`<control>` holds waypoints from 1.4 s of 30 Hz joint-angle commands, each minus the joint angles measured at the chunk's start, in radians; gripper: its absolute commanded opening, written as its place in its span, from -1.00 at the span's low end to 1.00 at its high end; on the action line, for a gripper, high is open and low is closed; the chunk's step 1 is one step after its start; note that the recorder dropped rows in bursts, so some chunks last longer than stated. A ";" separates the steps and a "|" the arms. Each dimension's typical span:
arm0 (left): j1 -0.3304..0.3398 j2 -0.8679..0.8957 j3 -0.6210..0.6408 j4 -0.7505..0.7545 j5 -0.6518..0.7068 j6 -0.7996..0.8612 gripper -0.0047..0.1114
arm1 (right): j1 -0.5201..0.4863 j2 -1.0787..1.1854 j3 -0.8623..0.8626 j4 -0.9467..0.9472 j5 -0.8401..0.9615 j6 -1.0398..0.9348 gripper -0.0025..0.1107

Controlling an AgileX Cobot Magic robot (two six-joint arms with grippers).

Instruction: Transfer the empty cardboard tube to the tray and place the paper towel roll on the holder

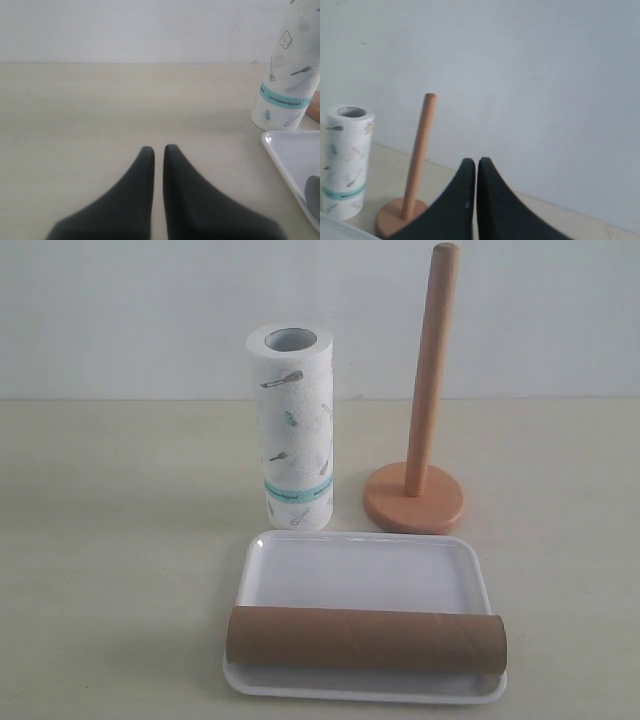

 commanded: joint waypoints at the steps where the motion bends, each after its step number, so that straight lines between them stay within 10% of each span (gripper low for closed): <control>1: 0.003 -0.003 0.003 0.000 -0.001 0.003 -0.81 | -0.186 -0.002 0.094 0.118 -0.115 0.005 -0.94; 7: 0.003 -0.003 0.003 0.000 -0.001 0.003 -0.81 | -0.338 -0.002 0.242 0.257 -0.228 0.005 -0.94; 24: 0.003 -0.003 0.003 0.000 -0.001 0.003 -0.81 | -0.338 -0.164 0.665 0.268 -0.415 0.015 -0.94; 42: 0.003 -0.003 0.003 0.000 -0.001 0.003 -0.81 | -0.338 -0.164 0.677 0.188 -0.234 0.155 -0.94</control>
